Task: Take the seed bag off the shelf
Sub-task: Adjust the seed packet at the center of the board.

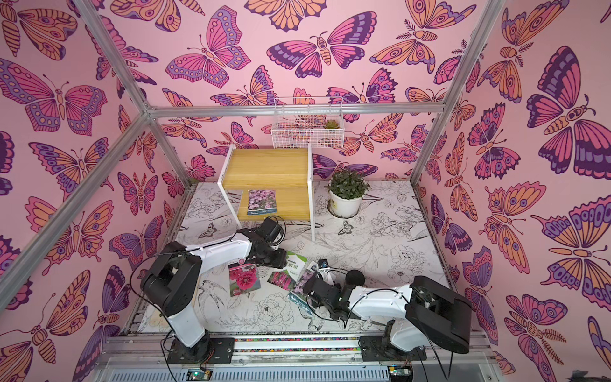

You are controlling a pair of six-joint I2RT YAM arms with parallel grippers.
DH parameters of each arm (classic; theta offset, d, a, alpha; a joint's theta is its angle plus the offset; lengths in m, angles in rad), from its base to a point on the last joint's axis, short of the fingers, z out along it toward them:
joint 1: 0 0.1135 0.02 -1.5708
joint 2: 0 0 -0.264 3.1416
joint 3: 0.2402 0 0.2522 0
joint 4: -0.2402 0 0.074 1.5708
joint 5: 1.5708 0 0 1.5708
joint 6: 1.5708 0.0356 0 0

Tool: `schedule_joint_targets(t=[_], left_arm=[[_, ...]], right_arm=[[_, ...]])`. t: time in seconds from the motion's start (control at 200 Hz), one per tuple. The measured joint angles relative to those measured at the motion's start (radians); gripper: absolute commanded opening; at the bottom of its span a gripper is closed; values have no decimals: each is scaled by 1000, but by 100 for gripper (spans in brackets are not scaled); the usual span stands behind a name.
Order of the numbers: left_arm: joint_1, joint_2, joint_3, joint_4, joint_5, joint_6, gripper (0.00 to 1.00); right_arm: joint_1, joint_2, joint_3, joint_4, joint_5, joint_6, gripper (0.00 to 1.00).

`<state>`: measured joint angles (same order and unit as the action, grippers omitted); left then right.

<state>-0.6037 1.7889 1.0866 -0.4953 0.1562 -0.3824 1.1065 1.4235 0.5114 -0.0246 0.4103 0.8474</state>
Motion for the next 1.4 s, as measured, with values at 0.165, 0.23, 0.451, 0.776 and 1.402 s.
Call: schedule_joint_targets(t=[0.165, 0.23, 0.451, 0.776, 1.402], left_arm=[[-4, 9, 2, 0, -35, -5, 56], [-5, 9, 3, -4, -56, -5, 56], [2, 24, 21, -32, -124, -8, 56], [74, -25, -11, -78, -196, -11, 53], [34, -185, -104, 98, 130, -64, 50]], right_arm=[[-26, 58, 47, 20, -9, -40, 44], [-37, 72, 68, 9, -15, -63, 44], [-81, 81, 111, -57, -35, -139, 44], [-125, 53, 135, -145, -39, -229, 43], [-35, 217, 241, 14, -203, -271, 42]])
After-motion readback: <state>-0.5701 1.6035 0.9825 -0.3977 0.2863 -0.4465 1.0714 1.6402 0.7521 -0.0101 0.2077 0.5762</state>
